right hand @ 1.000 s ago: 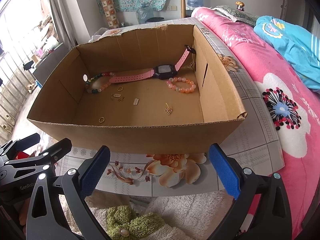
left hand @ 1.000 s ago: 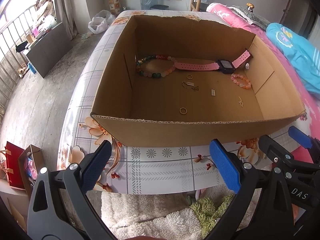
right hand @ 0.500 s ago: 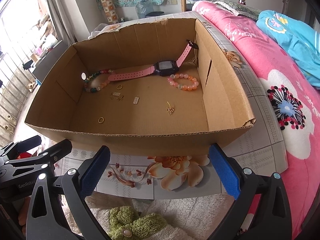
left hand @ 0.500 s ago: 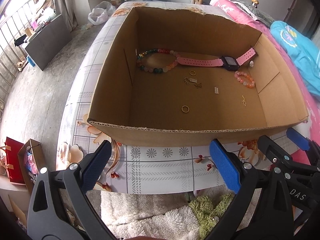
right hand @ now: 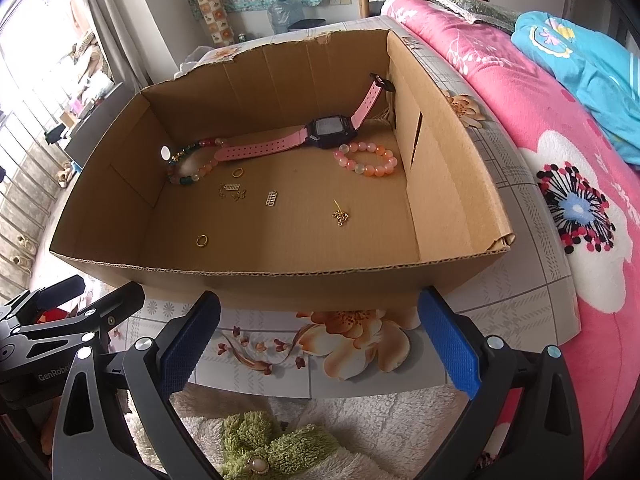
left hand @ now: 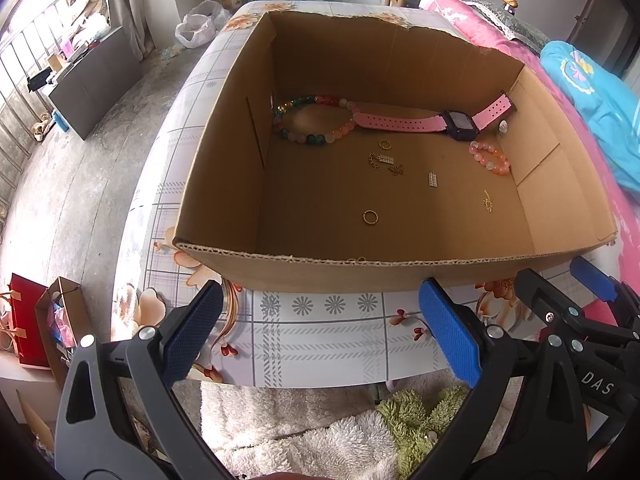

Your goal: Organize jewelry

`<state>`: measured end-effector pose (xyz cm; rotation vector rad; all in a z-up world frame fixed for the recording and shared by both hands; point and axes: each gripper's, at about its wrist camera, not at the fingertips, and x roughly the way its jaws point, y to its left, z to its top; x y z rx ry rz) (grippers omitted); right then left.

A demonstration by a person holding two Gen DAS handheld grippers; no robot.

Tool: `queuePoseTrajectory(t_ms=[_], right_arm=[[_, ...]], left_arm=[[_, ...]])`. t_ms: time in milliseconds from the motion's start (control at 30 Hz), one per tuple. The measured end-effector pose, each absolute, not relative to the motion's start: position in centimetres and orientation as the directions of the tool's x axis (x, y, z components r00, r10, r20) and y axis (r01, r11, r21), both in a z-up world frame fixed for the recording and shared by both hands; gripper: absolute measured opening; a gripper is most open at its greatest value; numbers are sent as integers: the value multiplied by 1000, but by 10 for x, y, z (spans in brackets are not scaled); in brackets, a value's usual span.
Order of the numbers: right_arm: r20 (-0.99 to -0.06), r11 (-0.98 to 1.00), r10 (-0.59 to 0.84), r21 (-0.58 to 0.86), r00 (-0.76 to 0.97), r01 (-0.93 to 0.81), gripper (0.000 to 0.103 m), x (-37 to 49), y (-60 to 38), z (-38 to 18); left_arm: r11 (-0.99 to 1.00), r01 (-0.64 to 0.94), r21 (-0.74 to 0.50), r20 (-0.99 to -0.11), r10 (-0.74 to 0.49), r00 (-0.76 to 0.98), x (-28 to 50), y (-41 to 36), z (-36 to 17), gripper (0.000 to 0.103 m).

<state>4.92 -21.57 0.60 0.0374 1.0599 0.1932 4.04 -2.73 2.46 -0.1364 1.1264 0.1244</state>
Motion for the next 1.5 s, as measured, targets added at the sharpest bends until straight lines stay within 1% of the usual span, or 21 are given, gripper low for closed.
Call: queuePoseTrajectory(t_ms=[1500], right_arm=[[-862, 982, 181, 132, 473, -135, 97, 46, -213, 5]], left_arm=[[985, -168, -37, -904, 38, 426, 39, -26, 25, 95]])
